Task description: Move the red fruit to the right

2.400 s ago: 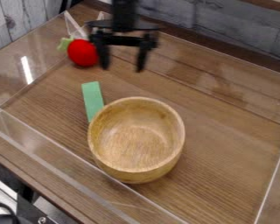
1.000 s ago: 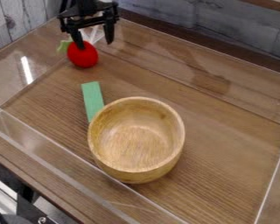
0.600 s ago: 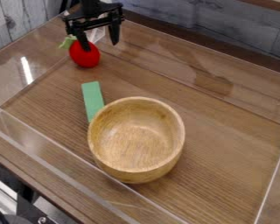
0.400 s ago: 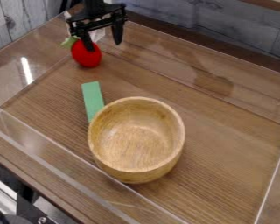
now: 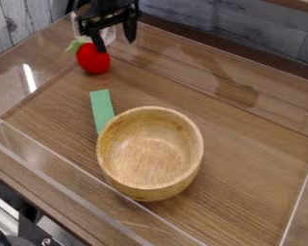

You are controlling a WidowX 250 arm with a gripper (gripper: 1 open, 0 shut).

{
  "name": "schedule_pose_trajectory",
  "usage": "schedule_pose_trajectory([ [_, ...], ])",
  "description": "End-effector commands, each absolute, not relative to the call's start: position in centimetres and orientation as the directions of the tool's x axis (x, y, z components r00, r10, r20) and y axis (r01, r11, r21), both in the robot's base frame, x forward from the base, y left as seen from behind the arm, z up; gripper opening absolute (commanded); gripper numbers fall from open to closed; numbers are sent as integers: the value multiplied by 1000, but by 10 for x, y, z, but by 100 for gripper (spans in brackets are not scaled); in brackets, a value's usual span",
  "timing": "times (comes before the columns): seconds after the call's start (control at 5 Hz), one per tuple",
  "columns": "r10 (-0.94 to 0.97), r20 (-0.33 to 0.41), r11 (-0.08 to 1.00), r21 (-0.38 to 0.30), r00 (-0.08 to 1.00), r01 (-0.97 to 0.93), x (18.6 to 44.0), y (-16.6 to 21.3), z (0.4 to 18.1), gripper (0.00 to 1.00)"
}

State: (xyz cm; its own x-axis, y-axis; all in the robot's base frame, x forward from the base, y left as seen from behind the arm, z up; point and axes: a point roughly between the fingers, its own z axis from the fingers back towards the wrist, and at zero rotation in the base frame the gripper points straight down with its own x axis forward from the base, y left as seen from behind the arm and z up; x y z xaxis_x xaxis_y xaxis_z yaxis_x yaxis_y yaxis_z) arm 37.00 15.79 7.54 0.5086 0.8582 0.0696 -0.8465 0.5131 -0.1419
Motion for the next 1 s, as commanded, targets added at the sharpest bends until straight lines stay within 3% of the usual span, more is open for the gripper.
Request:
schedule_pose_trajectory([
  [0.0, 867, 154, 496, -193, 473, -847, 374, 165, 96, 100],
  [0.2, 881, 159, 470, -198, 445, -860, 374, 169, 84, 100],
  [0.8, 876, 173, 481, -219, 451, -849, 372, 194, 102, 100],
])
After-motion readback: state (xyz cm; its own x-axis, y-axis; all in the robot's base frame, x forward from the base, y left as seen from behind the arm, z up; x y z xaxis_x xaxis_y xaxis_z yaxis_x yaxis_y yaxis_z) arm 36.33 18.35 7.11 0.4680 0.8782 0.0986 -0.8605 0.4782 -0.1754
